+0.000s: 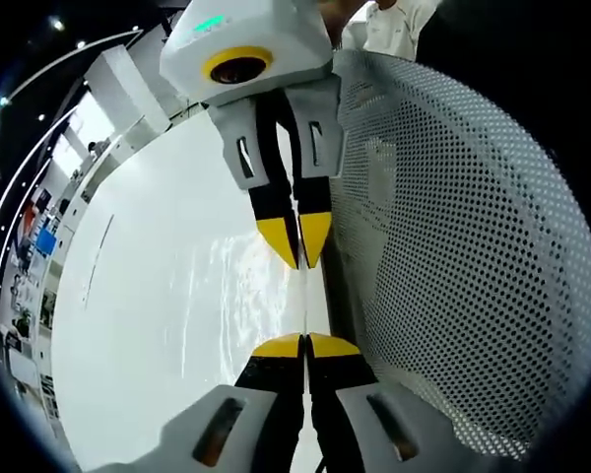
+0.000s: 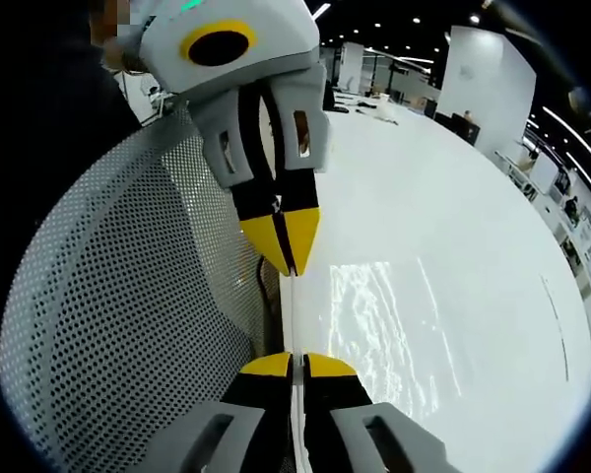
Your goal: Open the resealable bag by pulling the two sides of the seal apart until the entire bag opening is separated and visibly accessible.
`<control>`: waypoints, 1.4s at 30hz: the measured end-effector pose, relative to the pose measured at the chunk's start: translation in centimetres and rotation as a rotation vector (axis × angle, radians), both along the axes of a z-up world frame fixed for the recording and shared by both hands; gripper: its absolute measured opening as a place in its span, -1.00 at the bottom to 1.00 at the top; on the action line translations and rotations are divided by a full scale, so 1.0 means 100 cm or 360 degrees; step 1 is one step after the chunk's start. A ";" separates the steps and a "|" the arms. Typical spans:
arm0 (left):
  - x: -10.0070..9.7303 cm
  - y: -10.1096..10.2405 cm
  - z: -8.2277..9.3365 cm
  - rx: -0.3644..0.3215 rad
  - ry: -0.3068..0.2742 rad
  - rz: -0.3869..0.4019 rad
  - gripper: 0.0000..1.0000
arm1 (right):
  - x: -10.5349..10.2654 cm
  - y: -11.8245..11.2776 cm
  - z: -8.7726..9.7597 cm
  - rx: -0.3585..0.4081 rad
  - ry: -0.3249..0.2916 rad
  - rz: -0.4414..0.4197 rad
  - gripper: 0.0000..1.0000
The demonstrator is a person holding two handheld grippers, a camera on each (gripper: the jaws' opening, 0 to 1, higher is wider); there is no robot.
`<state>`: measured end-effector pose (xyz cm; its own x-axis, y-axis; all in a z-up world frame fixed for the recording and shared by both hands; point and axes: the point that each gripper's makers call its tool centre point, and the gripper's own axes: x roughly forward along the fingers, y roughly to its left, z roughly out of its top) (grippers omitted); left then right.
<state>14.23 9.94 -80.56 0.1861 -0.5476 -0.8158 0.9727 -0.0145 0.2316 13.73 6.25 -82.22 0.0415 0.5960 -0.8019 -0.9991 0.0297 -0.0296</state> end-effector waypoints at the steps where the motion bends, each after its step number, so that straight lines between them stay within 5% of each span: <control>1: 0.000 0.001 0.000 0.0001 0.0006 0.0008 -1.00 | 0.000 0.000 0.000 0.0000 0.0000 0.0000 -1.00; 42: -0.005 0.001 -0.005 0.0038 0.0022 0.0017 -1.00 | -0.001 -0.046 -0.010 -0.0050 0.0035 -0.0198 -1.00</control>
